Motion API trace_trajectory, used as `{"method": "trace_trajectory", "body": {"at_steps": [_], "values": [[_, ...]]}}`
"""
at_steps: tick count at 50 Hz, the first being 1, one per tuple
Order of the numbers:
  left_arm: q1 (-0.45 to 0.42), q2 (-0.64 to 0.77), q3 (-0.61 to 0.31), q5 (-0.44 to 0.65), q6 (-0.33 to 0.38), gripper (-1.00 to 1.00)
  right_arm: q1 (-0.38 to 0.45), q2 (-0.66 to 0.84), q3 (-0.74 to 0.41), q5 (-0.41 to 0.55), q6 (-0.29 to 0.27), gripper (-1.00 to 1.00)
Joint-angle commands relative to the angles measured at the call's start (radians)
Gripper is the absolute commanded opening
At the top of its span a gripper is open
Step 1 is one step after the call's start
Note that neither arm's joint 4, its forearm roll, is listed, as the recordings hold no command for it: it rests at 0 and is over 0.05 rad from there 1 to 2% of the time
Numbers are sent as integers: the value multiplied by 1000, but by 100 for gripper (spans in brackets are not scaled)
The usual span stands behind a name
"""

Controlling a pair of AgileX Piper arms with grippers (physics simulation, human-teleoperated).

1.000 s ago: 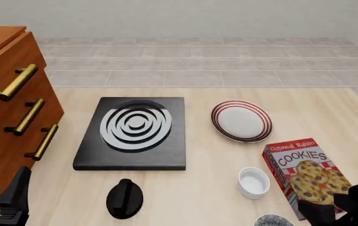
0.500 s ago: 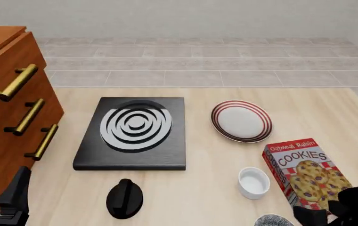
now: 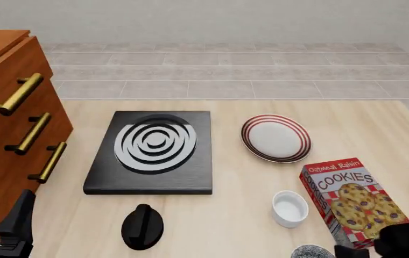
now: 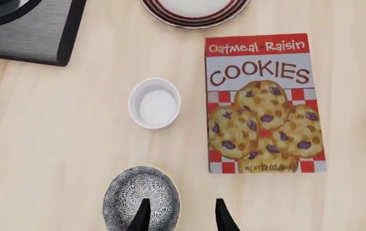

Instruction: Pick the akita bowl next to the ramekin and place it on the plate.

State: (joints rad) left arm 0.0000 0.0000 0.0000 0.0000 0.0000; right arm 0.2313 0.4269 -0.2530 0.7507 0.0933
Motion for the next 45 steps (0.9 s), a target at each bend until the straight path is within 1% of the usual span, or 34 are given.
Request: {"method": "trace_trajectory", "body": {"at_steps": [1,9,22,28,37,45], "values": [[0,0,0,0,0,100,-6,39,42,-57,-8,100],[0,0,0,0,0,100,-13,109,55,-128,-9,100],[0,0,0,0,0,100,-11,164,94,-202,-10,100],[0,0,0,0,0,100,-5,201,112,-241,-1,100],[0,0,0,0,0,100,2,222,136,-276,12,100],[0,0,0,0,0,100,12,192,156,-255,25,100]]}}
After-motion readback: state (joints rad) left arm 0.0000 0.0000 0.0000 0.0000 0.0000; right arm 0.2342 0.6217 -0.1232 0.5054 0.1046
